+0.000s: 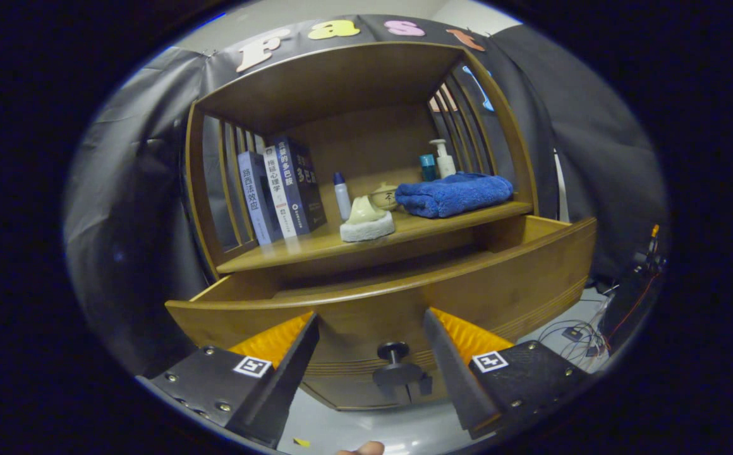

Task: Pull open the drawer, take out the items inside it, and place them on the countertop above the cabinet.

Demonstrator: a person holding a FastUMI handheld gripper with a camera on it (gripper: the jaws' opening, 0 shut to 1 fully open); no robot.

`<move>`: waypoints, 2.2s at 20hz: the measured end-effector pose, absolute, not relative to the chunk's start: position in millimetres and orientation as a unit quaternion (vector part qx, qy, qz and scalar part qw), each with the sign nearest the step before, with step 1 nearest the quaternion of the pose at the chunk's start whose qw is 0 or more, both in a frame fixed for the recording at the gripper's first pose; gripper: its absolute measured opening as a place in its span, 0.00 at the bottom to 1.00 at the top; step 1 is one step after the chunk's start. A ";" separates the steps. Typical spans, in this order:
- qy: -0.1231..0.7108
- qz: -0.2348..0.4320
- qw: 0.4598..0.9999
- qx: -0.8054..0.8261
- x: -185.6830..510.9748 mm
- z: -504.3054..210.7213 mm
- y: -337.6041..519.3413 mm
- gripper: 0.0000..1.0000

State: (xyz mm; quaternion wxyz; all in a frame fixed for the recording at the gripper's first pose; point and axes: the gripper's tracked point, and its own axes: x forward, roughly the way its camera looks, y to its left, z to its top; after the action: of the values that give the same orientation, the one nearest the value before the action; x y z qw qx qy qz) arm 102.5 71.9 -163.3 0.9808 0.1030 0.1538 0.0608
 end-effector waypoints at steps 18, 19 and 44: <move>0.166 0.059 0.978 0.107 155.7 -169.9 81.3 0.99; 0.166 0.059 0.978 0.108 158.6 -170.4 82.0 0.99; 0.173 0.061 0.975 0.126 205.2 -175.8 89.9 1.00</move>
State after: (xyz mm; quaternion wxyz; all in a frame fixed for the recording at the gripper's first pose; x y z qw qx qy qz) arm 205.2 89.9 -175.8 0.9750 0.1260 0.1728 0.0609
